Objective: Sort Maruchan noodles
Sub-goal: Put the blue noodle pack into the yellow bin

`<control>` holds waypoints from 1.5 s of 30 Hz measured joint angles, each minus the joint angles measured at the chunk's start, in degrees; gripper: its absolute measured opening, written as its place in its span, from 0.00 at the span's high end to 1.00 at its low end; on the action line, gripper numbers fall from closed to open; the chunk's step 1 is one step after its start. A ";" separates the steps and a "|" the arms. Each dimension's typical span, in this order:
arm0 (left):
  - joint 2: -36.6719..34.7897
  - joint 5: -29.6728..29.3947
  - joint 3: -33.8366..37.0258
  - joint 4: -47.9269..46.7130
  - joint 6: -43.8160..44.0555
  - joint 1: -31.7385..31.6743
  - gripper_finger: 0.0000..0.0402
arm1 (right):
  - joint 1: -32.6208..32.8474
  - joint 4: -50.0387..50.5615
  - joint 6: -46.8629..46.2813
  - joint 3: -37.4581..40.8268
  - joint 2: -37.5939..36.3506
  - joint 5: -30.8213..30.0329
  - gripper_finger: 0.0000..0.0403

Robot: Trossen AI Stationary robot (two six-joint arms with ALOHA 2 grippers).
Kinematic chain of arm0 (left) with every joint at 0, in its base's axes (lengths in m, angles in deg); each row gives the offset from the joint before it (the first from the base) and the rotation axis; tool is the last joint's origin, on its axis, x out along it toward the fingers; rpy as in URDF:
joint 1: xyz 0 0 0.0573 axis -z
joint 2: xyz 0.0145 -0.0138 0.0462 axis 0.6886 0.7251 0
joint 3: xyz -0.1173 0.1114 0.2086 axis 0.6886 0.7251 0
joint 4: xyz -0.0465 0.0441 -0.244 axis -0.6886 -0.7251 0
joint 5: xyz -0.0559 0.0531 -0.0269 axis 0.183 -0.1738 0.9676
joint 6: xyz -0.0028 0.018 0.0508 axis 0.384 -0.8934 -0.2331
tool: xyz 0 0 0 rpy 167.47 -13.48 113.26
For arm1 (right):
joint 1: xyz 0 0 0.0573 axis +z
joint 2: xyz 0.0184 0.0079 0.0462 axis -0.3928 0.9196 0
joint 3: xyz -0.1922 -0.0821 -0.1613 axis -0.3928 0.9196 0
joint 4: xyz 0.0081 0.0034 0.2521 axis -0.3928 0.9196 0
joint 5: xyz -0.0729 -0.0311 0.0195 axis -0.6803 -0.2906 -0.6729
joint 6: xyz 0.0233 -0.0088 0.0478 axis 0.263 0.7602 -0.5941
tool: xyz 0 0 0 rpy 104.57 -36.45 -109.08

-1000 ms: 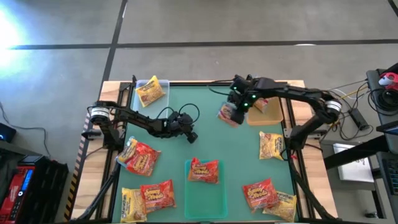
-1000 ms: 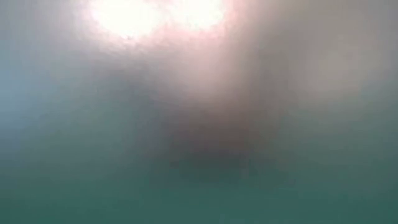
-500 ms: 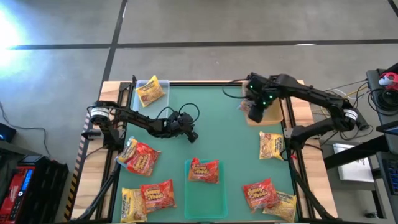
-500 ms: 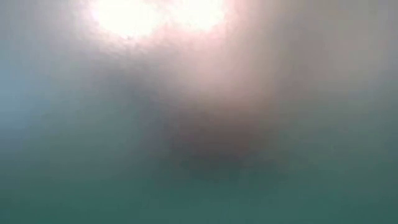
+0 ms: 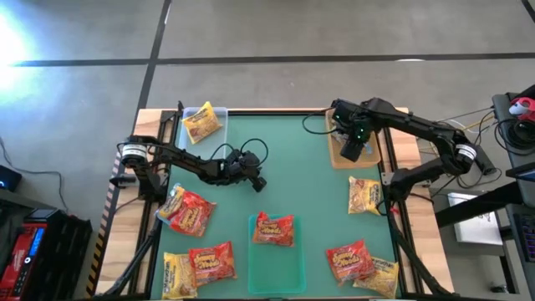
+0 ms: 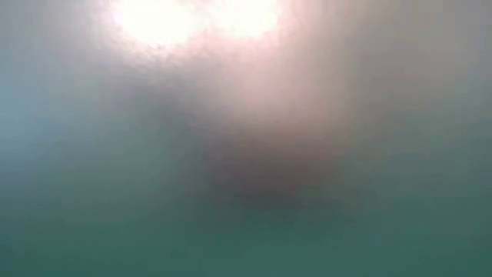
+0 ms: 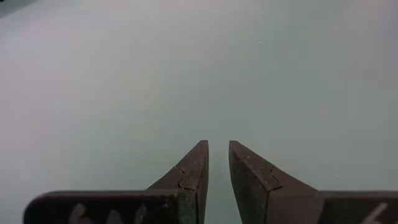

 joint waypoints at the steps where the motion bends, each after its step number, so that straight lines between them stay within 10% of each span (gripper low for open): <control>1: -0.01 0.00 0.00 0.01 -0.34 0.00 0.89 | -0.38 -0.30 0.22 0.07 0.09 0.06 0.72; 21: -0.01 0.02 0.00 -0.04 -2.68 0.00 0.89 | -2.56 -10.10 8.53 3.65 7.30 -0.45 0.69; 30: -0.01 0.02 0.00 -0.04 -2.68 0.02 0.89 | -2.74 -10.31 7.21 3.65 11.33 -16.24 0.55; 45: -0.01 0.04 0.02 -0.04 -2.68 0.02 0.89 | -2.73 -18.37 9.62 3.67 11.29 -22.78 0.49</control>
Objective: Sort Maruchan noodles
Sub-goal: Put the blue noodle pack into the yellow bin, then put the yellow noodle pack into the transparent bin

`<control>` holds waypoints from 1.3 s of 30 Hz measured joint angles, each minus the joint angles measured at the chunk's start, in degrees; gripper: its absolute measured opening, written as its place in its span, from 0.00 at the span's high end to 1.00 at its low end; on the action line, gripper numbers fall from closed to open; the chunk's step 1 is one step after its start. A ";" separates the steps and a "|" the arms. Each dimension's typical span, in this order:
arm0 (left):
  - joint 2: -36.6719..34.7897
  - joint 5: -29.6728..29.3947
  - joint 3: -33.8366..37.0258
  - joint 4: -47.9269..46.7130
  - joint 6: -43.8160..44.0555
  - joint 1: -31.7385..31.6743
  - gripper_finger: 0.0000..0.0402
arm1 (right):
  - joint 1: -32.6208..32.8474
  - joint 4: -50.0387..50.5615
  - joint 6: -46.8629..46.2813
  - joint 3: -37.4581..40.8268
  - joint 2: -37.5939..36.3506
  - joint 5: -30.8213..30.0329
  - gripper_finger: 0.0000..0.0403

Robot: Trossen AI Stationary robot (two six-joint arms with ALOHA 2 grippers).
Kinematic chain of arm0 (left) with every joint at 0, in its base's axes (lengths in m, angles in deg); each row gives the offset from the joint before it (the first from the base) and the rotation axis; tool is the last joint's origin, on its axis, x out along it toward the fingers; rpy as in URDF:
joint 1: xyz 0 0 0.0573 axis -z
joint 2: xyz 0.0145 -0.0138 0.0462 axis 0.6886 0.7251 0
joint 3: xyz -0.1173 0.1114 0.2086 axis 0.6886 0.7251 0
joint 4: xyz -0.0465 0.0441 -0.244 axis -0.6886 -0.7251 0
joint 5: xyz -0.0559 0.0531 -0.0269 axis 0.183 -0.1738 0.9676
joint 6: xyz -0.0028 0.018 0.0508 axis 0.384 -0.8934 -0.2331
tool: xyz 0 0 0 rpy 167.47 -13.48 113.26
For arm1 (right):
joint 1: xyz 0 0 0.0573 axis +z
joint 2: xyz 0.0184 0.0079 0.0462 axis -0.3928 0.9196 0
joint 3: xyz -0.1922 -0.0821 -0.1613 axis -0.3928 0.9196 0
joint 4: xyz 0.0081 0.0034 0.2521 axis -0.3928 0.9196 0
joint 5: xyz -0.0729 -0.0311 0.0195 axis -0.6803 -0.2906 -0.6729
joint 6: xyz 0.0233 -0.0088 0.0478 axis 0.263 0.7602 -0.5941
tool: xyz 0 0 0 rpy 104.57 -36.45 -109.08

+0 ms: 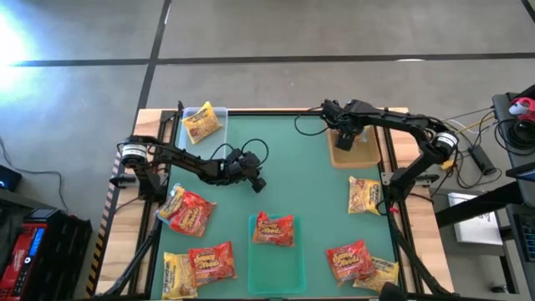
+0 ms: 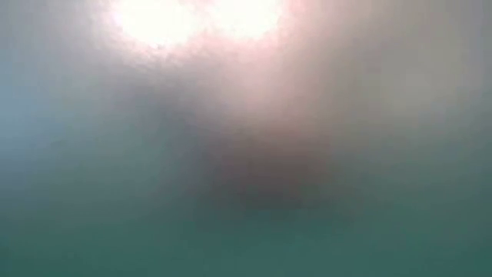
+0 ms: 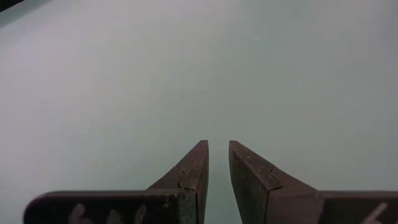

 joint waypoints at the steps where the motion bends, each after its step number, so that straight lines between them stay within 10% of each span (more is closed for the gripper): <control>1: 0.00 0.02 0.00 0.00 0.00 0.00 0.89 | 0.00 -0.01 0.02 0.00 0.00 0.11 0.49; 39: 0.00 0.28 -0.08 -0.15 -1.05 0.00 0.89 | -0.02 4.58 -9.64 -9.05 -1.00 -2.76 0.49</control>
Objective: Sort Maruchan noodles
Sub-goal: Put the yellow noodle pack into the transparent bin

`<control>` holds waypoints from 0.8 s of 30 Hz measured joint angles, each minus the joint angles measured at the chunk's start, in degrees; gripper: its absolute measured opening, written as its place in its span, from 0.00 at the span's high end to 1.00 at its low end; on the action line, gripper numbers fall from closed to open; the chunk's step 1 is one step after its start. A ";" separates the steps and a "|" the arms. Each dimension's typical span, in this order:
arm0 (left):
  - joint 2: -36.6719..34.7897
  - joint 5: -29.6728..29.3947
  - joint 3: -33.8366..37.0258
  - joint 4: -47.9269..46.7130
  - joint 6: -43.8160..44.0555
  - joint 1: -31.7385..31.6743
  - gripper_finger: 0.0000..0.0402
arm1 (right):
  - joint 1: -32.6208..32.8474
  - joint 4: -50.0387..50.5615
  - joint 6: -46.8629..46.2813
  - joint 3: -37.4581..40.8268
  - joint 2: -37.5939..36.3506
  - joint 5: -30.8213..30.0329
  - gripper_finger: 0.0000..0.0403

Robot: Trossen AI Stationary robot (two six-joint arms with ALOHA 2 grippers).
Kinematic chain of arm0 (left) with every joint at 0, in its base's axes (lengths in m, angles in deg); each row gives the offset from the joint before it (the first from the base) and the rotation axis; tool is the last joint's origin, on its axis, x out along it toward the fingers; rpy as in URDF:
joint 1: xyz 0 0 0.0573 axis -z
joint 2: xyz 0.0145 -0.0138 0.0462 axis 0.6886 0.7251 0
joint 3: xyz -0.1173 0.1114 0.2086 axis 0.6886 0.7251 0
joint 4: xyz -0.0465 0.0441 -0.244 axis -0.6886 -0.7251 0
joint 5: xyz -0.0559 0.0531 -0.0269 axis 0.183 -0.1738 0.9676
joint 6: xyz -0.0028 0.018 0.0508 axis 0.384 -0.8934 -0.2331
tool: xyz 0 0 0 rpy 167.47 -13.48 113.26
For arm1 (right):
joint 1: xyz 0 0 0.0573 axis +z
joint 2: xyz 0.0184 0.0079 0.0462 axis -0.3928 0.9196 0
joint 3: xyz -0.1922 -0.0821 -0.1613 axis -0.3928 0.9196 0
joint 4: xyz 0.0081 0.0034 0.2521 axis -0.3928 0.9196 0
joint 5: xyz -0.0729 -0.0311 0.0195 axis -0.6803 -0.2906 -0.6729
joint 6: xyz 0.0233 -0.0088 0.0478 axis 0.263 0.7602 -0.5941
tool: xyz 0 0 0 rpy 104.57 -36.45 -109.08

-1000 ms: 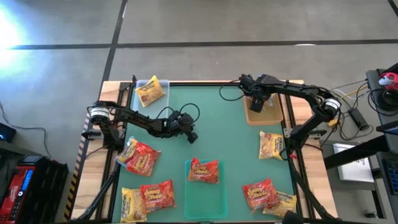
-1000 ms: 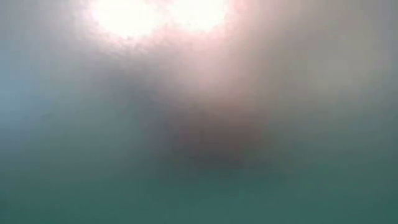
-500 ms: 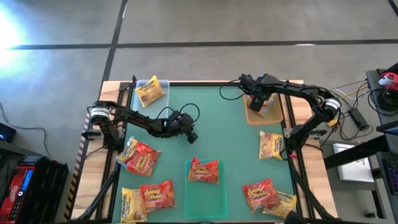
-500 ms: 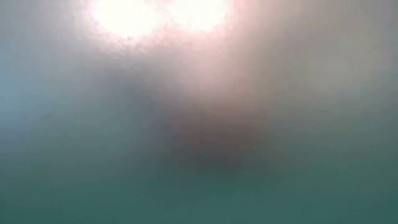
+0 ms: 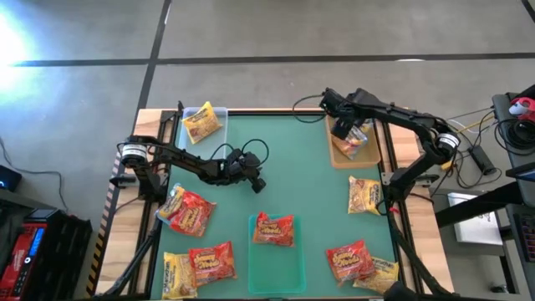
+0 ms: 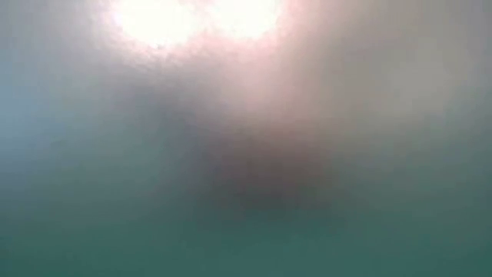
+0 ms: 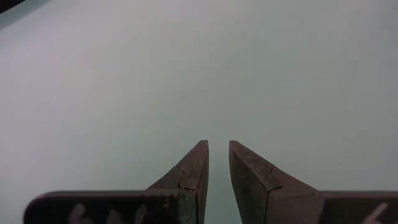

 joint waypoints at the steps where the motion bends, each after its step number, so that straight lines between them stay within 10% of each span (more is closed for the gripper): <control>1: 0.00 -0.02 -0.17 0.02 -0.02 0.00 0.89 | 0.00 -0.05 -0.62 -0.40 -0.20 1.34 0.49; 11: 0.00 2.53 -2.64 -0.07 -0.74 0.00 0.89 | 5.43 -10.47 -4.38 1.44 -3.57 30.63 0.49; 24: 0.00 13.71 -6.50 -0.20 -5.01 0.07 0.89 | 26.76 -19.10 -8.82 6.57 -4.23 33.14 0.49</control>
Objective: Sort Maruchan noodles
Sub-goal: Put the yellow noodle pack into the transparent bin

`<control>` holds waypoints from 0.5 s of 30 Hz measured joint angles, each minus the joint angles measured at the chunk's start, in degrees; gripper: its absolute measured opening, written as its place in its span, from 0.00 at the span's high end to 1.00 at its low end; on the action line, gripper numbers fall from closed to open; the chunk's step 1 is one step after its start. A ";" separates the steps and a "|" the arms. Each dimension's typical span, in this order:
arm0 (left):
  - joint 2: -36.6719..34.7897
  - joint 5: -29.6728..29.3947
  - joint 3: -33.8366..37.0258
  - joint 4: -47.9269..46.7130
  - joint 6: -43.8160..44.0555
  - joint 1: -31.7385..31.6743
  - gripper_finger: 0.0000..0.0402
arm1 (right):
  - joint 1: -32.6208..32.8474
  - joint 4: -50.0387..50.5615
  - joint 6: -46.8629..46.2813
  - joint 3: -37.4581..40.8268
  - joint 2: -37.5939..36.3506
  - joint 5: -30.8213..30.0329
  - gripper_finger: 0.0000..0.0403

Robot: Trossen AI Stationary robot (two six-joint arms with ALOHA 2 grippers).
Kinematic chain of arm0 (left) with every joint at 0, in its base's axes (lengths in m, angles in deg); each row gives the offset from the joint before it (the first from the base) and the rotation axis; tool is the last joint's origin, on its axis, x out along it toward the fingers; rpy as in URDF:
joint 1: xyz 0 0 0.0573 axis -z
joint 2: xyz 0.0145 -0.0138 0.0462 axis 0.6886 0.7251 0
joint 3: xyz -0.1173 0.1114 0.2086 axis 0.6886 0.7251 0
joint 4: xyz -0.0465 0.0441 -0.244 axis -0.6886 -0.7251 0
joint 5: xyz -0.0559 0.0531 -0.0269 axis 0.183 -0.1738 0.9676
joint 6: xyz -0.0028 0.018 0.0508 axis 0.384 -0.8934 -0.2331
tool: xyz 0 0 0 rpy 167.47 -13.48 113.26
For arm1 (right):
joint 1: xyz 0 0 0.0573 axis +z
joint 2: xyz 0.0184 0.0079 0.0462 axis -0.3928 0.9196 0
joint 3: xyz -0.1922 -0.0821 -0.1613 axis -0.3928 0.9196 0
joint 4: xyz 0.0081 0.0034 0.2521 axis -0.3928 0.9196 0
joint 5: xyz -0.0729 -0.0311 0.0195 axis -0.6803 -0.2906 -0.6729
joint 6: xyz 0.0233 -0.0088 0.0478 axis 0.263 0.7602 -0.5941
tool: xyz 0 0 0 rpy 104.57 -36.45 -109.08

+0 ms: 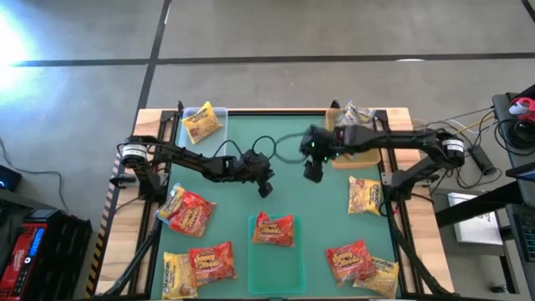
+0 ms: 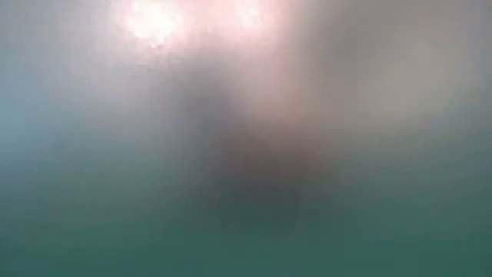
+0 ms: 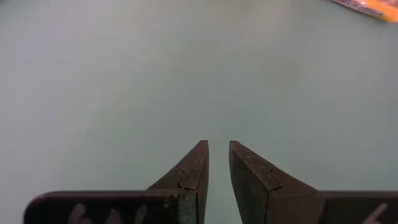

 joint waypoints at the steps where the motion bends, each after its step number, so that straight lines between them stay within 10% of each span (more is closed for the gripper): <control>1: 0.00 0.12 -0.16 -0.02 -0.18 0.03 0.89 | 1.30 0.08 -0.59 0.54 -0.08 0.02 0.49; 15: -1.47 0.12 -0.36 -3.03 -0.62 0.05 0.89 | 17.09 2.95 -25.03 9.48 -0.63 -4.47 0.49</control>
